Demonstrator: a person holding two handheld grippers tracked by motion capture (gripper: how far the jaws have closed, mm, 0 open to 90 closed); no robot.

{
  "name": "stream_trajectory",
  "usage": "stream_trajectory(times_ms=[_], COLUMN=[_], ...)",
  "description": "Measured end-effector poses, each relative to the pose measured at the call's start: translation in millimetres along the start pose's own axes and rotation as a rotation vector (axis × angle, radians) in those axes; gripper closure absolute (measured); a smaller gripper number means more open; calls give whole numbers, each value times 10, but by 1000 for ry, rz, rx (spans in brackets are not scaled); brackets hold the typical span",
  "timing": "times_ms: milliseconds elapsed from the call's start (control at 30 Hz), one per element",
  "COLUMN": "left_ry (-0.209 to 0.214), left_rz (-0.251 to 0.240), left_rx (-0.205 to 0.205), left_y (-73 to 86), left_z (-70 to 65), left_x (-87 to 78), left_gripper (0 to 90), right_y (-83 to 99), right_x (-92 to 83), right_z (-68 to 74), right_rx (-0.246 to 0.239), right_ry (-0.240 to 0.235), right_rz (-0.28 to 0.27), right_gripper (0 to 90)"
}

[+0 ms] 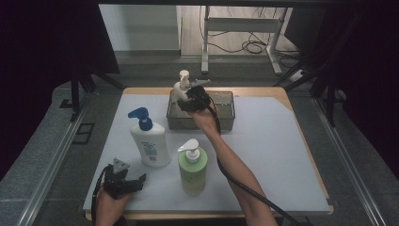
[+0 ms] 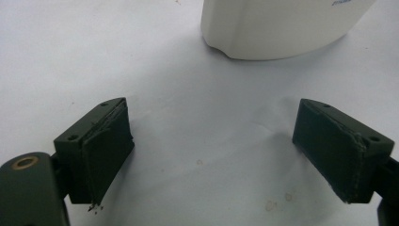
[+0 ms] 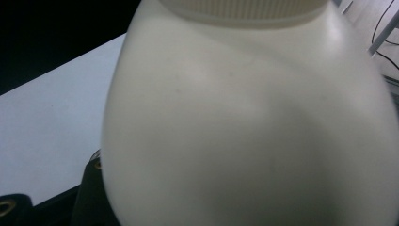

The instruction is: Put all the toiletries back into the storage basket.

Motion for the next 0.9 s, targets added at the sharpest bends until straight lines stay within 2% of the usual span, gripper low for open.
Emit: stream_trajectory(times_ms=[233, 367, 500, 567, 767, 900], left_ry=[0, 0, -1, -1, -1, -1], left_rz=[0, 0, 0, 0, 0, 0], left_rx=[0, 0, 0, 0, 1, 1], left_y=[0, 0, 0, 0, 0, 0], left_z=[0, 0, 0, 0, 0, 0], left_x=[0, 0, 0, 0, 0, 0], left_gripper=[117, 117, 117, 117, 117, 117], right_y=[23, 30, 58, 85, 164, 289], right_x=[-3, -9, -61, -99, -218, -338], right_z=[2, 8, 17, 22, 11, 25], right_rx=[-20, -22, -65, -79, -76, -64], right_ry=[-1, -19, -11, -18, -39, -77], right_rz=[14, 27, 45, 51, 49, 68], right_gripper=[377, 281, 231, 231, 236, 307])
Point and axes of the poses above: each handheld gripper's, and its own axes: x roughly forward along the jaws, y roughly out of its underside, z roughly to its left, the point moved 10 cm from there along x, roughly forward along the jaws, and after that the axes turned 10 degrees about -y, right-handed, at the moved point
